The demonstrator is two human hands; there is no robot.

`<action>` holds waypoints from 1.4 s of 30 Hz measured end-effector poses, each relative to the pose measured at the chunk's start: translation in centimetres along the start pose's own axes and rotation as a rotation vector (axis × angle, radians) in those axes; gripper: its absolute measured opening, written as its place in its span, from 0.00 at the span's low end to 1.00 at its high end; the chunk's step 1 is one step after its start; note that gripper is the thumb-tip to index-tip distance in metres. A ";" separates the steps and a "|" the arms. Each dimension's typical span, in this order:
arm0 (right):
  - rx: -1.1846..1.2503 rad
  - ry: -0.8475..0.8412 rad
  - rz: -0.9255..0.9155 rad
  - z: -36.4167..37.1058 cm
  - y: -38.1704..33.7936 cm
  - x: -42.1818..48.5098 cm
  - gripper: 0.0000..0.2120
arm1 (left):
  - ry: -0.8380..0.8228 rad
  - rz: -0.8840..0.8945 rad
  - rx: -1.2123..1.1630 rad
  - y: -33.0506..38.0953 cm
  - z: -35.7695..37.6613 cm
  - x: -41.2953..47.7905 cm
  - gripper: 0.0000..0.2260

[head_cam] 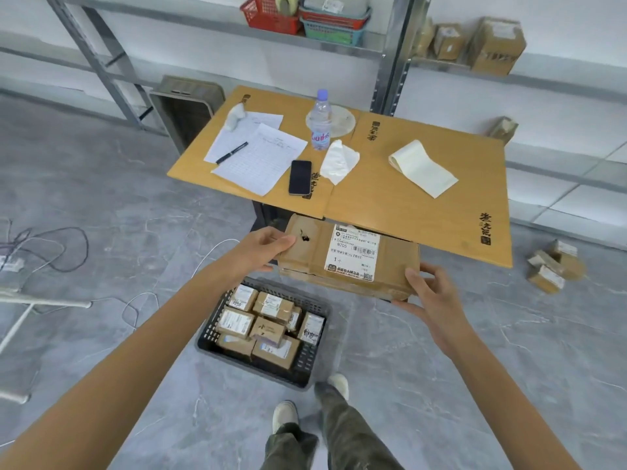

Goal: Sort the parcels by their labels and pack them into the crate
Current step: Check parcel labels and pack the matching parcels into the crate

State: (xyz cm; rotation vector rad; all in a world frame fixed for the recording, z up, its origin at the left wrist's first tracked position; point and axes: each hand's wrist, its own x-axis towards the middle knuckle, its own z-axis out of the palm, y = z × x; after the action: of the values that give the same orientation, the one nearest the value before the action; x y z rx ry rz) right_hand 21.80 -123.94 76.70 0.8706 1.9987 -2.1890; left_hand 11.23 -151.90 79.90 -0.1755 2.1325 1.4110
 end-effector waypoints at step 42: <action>-0.316 0.141 0.750 34.4 46.2 15.2 0.23 | -0.242 -0.388 0.425 -50.3 -11.3 25.0 0.23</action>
State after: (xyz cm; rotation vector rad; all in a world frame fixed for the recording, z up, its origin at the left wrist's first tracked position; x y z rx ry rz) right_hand 14.97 -158.47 28.62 1.4423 1.6081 -1.3957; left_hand 6.59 -178.78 29.55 -0.2245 2.0065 0.7044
